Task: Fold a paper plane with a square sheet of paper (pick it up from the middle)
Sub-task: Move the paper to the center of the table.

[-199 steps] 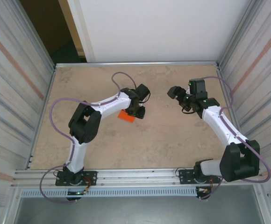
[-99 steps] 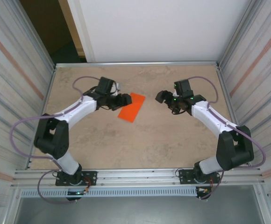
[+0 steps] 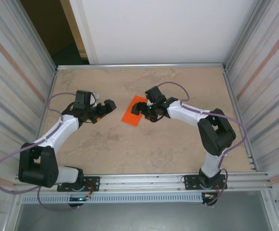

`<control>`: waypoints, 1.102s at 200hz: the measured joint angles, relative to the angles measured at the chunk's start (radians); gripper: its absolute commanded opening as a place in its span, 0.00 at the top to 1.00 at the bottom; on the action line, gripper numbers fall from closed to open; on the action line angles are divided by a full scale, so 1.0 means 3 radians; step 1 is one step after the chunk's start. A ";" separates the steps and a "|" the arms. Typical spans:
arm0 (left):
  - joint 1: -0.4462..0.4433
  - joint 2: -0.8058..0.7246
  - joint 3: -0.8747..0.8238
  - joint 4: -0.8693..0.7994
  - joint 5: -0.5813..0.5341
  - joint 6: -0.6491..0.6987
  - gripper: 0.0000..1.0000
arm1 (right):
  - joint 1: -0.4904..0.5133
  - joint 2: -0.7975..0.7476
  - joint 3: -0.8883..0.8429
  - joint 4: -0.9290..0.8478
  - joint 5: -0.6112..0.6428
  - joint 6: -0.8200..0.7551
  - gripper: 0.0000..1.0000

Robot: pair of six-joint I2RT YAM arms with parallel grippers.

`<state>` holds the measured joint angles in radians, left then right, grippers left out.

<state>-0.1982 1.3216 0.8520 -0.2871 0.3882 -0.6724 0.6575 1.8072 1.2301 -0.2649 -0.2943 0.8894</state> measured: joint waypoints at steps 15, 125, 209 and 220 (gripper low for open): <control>0.0070 -0.0041 -0.0050 0.0001 0.0014 0.0010 0.01 | 0.0039 0.0095 0.0074 0.0014 -0.0057 0.0003 0.24; 0.0154 0.0055 -0.0114 0.0008 0.0179 0.0018 0.01 | 0.0057 0.0955 0.0810 -0.0094 -0.0261 0.0036 0.33; 0.0154 0.0240 -0.0111 0.0080 0.0369 0.0019 0.03 | -0.0032 0.1061 0.0804 -0.0286 -0.0460 -0.0617 0.39; 0.0153 0.0290 -0.0104 0.0088 0.0413 0.0019 0.03 | -0.0058 0.0999 0.0725 -0.0399 -0.0481 -0.0852 0.39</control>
<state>-0.1524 1.4086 0.8207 -0.2607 0.5121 -0.6666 0.6399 2.1071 1.4475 -0.3847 -0.4385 0.6338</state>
